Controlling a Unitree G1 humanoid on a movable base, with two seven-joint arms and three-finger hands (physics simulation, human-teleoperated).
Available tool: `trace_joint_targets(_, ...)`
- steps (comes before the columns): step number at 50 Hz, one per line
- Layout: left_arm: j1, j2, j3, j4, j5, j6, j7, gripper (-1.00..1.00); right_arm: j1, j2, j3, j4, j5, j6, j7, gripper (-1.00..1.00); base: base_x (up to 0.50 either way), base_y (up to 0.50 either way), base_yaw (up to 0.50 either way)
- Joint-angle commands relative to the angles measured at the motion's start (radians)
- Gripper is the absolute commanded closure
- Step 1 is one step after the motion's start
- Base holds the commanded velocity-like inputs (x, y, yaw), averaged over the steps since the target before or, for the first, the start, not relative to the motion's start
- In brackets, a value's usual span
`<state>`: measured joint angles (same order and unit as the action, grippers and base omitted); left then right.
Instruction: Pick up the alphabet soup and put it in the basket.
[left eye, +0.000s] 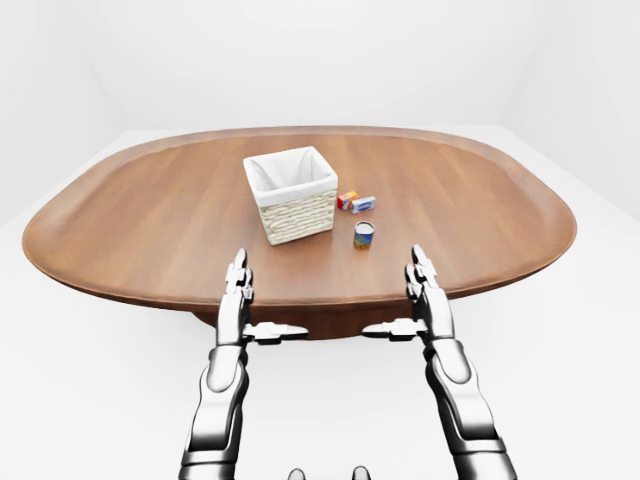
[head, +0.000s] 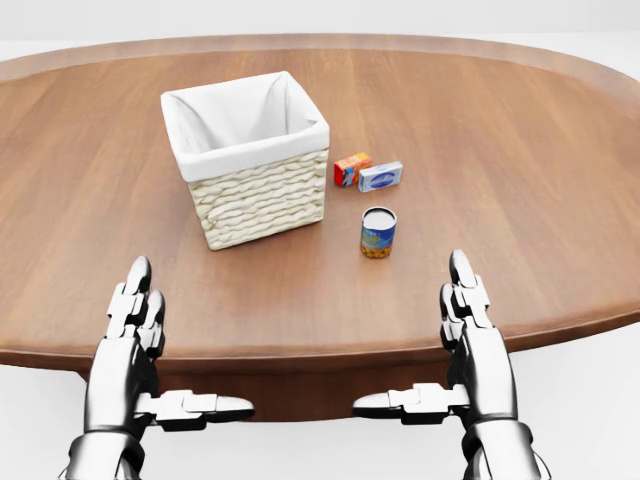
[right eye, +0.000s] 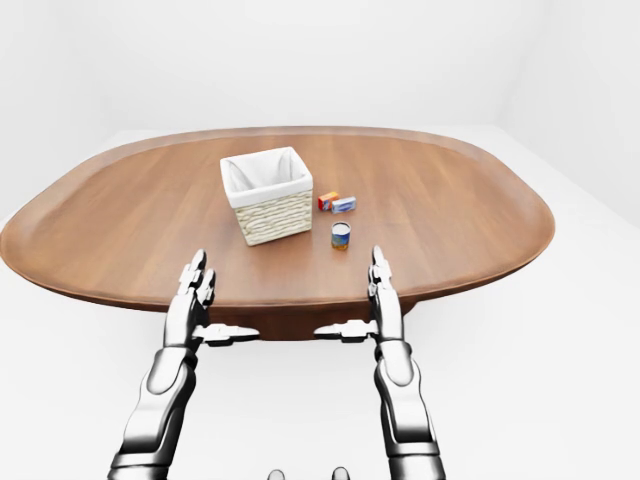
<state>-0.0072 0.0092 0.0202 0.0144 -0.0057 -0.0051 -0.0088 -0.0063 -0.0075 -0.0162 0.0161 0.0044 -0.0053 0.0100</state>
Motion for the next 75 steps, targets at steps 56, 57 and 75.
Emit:
trace_joint_targets(56, -0.227, 0.133, 0.215, -0.891, -0.102, 0.092, 0.035, -1.00, -0.224, -0.038, -0.039, -0.859, 0.064, 0.093, -0.066, -1.00, 0.00, 0.00, 0.00)
trace_joint_targets(57, -0.227, 0.133, 0.215, -0.891, -0.102, 0.092, 0.035, -1.00, -0.224, -0.038, -0.039, -0.859, 0.064, 0.093, -0.066, -1.00, 0.00, 0.00, 0.00)
trace_joint_targets(75, -0.175, 0.106, 0.169, -0.814, -0.086, 0.092, 0.036, -1.00, -0.201, -0.034, -0.028, -0.819, 0.032, 0.093, -0.055, -1.00, 0.00, 0.00, 0.00)
